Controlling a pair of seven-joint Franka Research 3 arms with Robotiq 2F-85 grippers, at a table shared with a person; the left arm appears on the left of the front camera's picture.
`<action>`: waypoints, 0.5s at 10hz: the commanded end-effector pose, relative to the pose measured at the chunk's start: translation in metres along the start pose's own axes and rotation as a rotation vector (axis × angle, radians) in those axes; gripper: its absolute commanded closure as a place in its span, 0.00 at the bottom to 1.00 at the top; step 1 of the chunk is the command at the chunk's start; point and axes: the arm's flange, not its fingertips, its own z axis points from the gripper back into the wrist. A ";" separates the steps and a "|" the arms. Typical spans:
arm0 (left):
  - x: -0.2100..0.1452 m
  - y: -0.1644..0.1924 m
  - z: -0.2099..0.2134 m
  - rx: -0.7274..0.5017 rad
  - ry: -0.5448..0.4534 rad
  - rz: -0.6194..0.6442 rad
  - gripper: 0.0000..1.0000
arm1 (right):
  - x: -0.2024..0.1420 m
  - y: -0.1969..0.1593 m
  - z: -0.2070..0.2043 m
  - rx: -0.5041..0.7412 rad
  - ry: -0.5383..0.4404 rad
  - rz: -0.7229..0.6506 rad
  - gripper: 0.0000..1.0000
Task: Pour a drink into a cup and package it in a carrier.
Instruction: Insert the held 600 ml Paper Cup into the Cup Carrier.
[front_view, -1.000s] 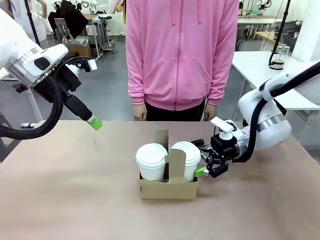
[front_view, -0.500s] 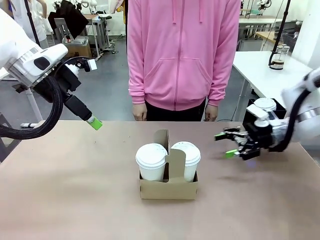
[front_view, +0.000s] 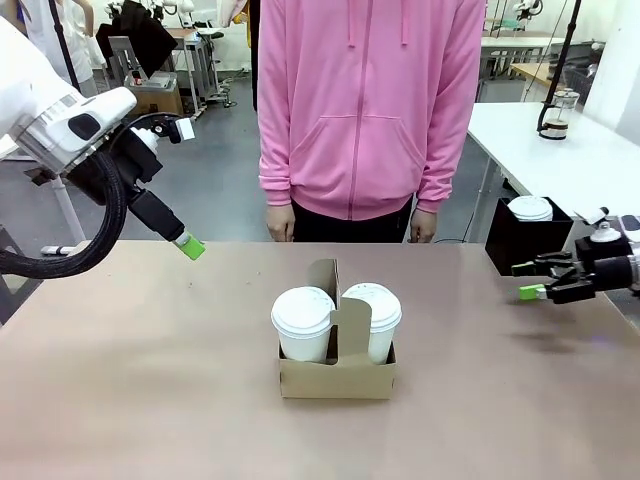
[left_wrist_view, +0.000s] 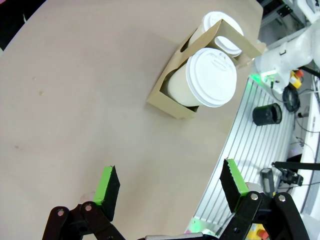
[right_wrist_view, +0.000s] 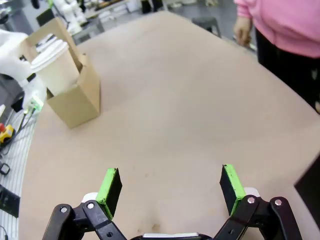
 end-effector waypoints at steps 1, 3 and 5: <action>0.001 -0.001 -0.001 0.007 -0.004 0.010 0.00 | 0.005 0.017 0.014 -0.034 0.054 -0.061 0.00; 0.001 -0.001 -0.001 0.007 -0.004 0.010 0.00 | 0.000 0.019 0.019 -0.099 0.084 -0.067 0.00; 0.001 -0.001 -0.001 0.007 -0.004 0.010 0.00 | -0.003 0.009 0.018 -0.046 0.034 -0.040 0.00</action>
